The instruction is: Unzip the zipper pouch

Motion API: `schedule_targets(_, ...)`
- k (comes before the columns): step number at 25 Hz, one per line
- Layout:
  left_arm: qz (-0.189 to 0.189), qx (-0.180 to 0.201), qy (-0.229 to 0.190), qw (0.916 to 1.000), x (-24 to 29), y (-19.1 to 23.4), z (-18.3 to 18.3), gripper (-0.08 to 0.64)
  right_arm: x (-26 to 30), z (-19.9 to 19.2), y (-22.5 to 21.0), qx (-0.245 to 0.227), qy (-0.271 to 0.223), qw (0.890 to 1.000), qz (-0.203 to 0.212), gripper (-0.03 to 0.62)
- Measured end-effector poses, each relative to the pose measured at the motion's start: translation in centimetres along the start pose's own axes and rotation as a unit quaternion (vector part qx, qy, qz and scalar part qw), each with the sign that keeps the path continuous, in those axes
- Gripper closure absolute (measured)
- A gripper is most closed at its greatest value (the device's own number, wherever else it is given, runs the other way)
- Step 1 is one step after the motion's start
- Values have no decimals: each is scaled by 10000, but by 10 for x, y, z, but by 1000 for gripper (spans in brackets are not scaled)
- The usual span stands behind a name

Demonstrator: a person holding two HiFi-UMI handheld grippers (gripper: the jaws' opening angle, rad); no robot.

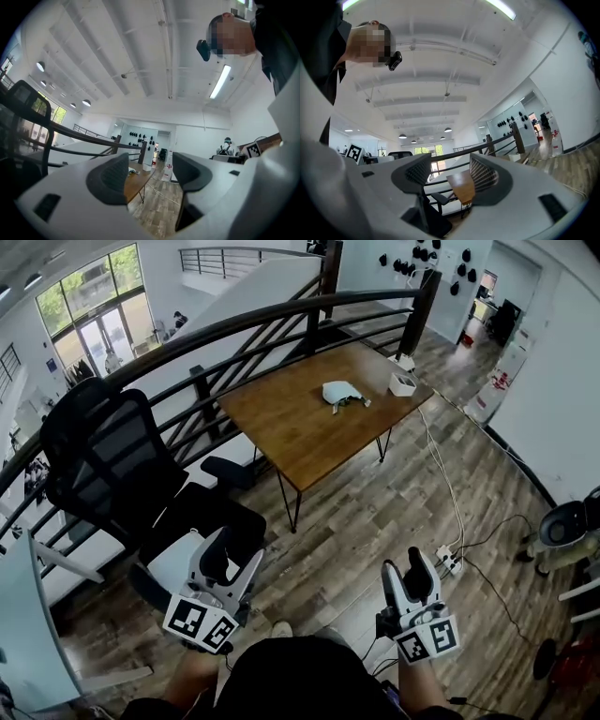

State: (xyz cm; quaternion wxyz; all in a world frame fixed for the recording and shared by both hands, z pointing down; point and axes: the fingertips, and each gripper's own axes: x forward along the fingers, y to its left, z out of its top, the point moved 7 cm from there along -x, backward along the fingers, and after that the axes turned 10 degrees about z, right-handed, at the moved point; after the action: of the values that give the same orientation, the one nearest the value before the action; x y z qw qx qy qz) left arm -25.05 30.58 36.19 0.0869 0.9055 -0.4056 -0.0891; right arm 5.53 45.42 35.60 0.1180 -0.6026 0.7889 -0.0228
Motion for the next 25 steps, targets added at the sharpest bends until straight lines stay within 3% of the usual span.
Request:
schedule_targets(8, 76, 17, 75, 9999, 55, 2, -9, 259, 41, -4, -50, 88, -56, 9998, 139, 342)
schedule_targets(14, 252, 134, 12, 9996, 106, -9, -8, 264, 69, 2, -112, 34, 118, 9993, 356, 385)
schedule_targets(25, 532, 175, 150, 9983, 190, -31, -26, 265, 105, -6, -206, 295, 301, 9972, 618, 390)
